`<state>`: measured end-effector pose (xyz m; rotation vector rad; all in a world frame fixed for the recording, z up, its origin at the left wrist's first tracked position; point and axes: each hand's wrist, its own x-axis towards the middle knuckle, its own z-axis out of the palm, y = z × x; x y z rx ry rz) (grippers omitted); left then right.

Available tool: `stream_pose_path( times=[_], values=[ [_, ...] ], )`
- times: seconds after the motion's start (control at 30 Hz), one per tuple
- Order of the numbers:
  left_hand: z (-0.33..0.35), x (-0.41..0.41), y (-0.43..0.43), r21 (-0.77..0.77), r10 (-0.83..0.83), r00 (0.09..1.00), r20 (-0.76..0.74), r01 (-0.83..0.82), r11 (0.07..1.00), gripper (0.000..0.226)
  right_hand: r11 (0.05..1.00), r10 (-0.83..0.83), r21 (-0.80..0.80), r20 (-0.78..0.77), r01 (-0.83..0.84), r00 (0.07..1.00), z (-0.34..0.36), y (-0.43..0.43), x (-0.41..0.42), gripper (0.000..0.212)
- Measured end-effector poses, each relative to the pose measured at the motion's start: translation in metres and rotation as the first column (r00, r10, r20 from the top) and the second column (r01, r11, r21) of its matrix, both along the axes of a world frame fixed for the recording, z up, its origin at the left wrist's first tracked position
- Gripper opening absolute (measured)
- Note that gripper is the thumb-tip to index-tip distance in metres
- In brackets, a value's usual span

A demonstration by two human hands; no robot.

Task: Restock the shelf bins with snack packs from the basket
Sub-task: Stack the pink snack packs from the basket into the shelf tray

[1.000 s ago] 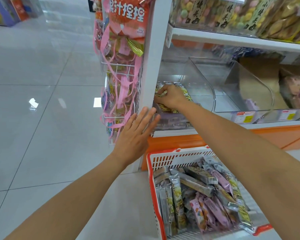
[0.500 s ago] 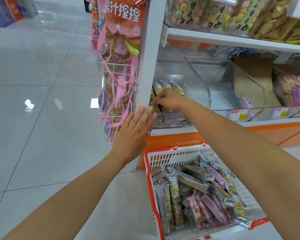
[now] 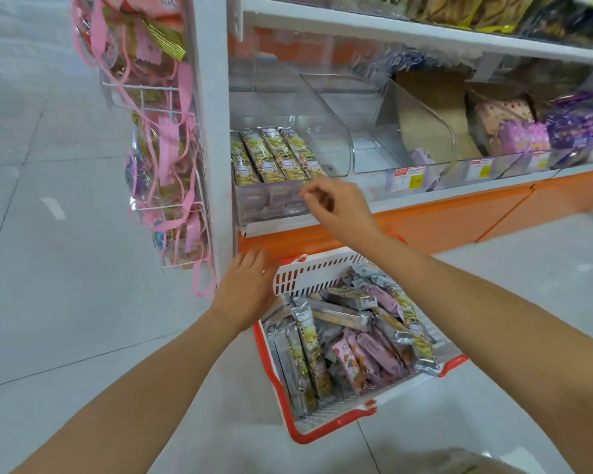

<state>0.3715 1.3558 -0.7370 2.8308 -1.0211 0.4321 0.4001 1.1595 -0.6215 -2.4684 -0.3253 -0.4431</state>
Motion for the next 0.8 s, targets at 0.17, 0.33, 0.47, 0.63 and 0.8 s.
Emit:
stream_pose_path(
  times=[0.17, 0.33, 0.47, 0.63, 0.8],
  values=[
    [-0.038, -0.014, -0.003, 0.282, 0.213, 0.914, -0.346, -0.116, 0.953, 0.068, 0.968, -0.132, -0.245, -0.348, 0.046, 0.928, -0.067, -0.037, -0.034, 0.03],
    [-0.053, -0.023, -0.004, 0.363, 0.247, 0.862, -0.443, -0.08, 0.928, 0.068, 0.796, -0.363, -0.603, -0.548, -0.056, 0.754, -0.117, -0.07, -0.051, 0.06],
    [-0.062, -0.022, -0.003, 0.374, 0.251, 0.874, -0.415, -0.087, 0.923, 0.07, 0.727, -0.452, -0.666, -0.649, -0.169, 0.612, -0.134, -0.08, -0.058, 0.055],
    [-0.066, -0.024, -0.001, 0.371, 0.252, 0.882, -0.399, -0.096, 0.924, 0.072, 0.722, -0.437, -0.675, -0.617, -0.153, 0.655, -0.142, -0.087, -0.06, 0.043],
    [-0.064, -0.022, -0.001, 0.367, 0.256, 0.88, -0.4, -0.103, 0.925, 0.073, 0.822, -0.393, -0.569, -0.589, -0.018, 0.706, -0.138, -0.093, -0.055, 0.037]
  ],
)
